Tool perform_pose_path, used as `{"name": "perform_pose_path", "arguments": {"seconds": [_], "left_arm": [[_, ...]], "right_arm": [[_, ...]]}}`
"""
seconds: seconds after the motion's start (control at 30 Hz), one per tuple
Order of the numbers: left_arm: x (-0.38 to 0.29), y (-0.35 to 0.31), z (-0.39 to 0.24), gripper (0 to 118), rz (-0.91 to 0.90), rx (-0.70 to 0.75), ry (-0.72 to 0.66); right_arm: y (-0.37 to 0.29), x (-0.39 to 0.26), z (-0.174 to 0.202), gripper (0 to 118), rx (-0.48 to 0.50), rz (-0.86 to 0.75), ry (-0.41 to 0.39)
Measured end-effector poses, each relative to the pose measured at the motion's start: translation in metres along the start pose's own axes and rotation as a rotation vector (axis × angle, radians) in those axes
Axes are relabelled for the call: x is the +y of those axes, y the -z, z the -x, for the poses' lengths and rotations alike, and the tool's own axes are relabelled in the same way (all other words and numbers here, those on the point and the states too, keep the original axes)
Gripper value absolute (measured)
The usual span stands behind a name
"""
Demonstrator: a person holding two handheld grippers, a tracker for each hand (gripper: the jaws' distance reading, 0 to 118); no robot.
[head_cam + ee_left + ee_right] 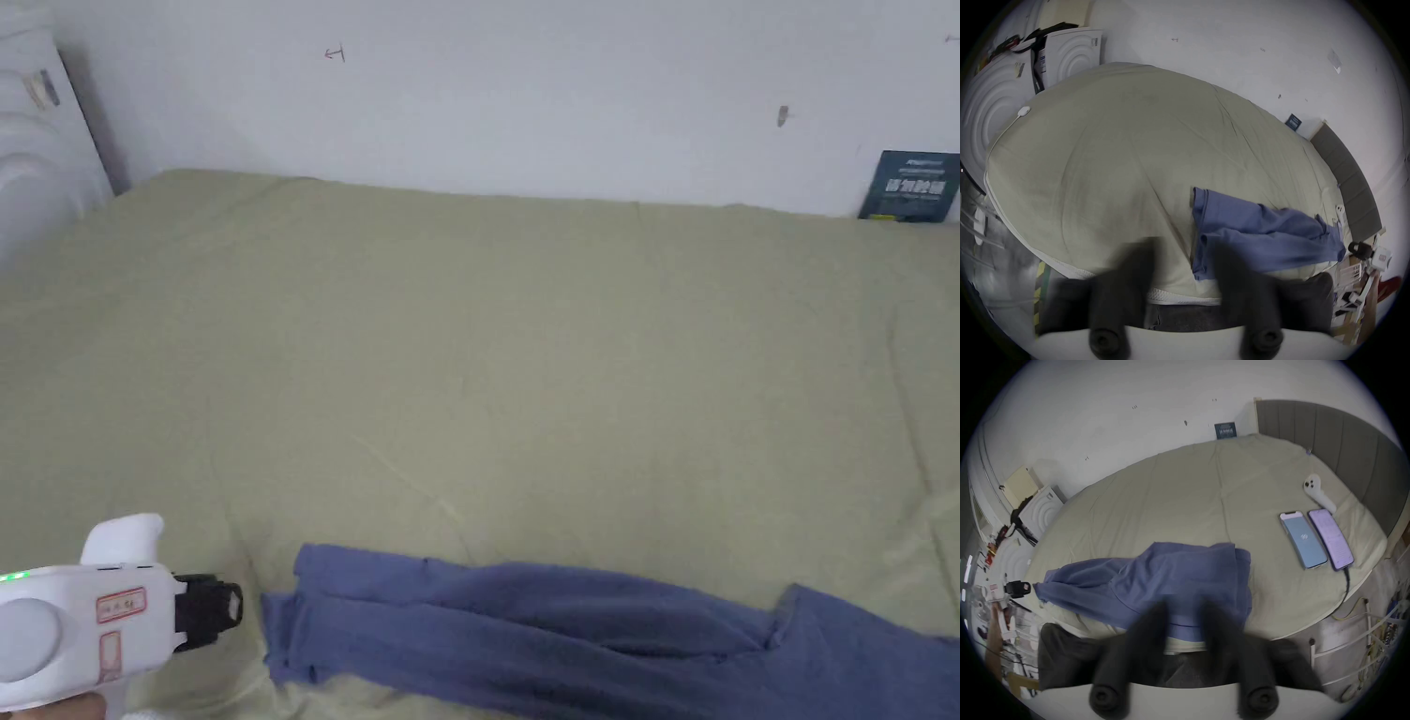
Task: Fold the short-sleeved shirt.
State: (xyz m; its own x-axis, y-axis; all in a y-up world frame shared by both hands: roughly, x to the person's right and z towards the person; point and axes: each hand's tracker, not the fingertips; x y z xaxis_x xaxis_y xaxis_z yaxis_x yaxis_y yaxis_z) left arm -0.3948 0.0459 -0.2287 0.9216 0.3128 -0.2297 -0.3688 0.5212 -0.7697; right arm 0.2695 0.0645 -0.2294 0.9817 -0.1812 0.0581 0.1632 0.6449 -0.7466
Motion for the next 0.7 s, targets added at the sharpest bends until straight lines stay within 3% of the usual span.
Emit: {"name": "perform_pose_path", "arguments": {"seconds": [0.23, 0.43, 0.47, 0.5, 0.53, 0.57, 0.6, 0.63, 0.7], "left_arm": [[0.017, 0.043, 0.008, 0, 0.036, -0.188, -0.049], [0.025, 0.054, -0.001, 1, 0.099, -0.316, -0.074], [0.03, 0.055, 0.004, 9, 0.076, -0.335, -0.075], [0.032, 0.053, 0.007, 56, 0.06, -0.364, -0.094], [0.035, 0.055, 0.008, 111, 0.073, -0.359, -0.083], [0.043, 0.067, 0.017, 118, 0.136, -0.392, -0.061], [0.045, 0.072, 0.025, 117, 0.141, -0.369, 0.03], [0.057, 0.084, 0.023, 117, 0.188, -0.457, -0.048], [0.049, 0.088, 0.025, 117, 0.248, -0.431, -0.051]], "right_arm": [[-0.018, -0.002, 0.027, 0, 0.095, -0.052, 0.019], [-0.026, -0.006, 0.046, 0, 0.095, -0.067, -0.007], [-0.025, -0.008, 0.044, 0, 0.1, -0.064, -0.005], [-0.025, -0.01, 0.045, 0, 0.104, -0.064, -0.001], [-0.026, -0.011, 0.046, 0, 0.103, -0.065, 0.005], [-0.025, -0.012, 0.047, 0, 0.105, -0.061, 0.01], [-0.026, -0.013, 0.048, 0, 0.11, -0.058, 0.009], [-0.025, -0.014, 0.05, 0, 0.108, -0.058, 0.012], [-0.023, -0.015, 0.051, 0, 0.112, -0.049, 0.013]]}}
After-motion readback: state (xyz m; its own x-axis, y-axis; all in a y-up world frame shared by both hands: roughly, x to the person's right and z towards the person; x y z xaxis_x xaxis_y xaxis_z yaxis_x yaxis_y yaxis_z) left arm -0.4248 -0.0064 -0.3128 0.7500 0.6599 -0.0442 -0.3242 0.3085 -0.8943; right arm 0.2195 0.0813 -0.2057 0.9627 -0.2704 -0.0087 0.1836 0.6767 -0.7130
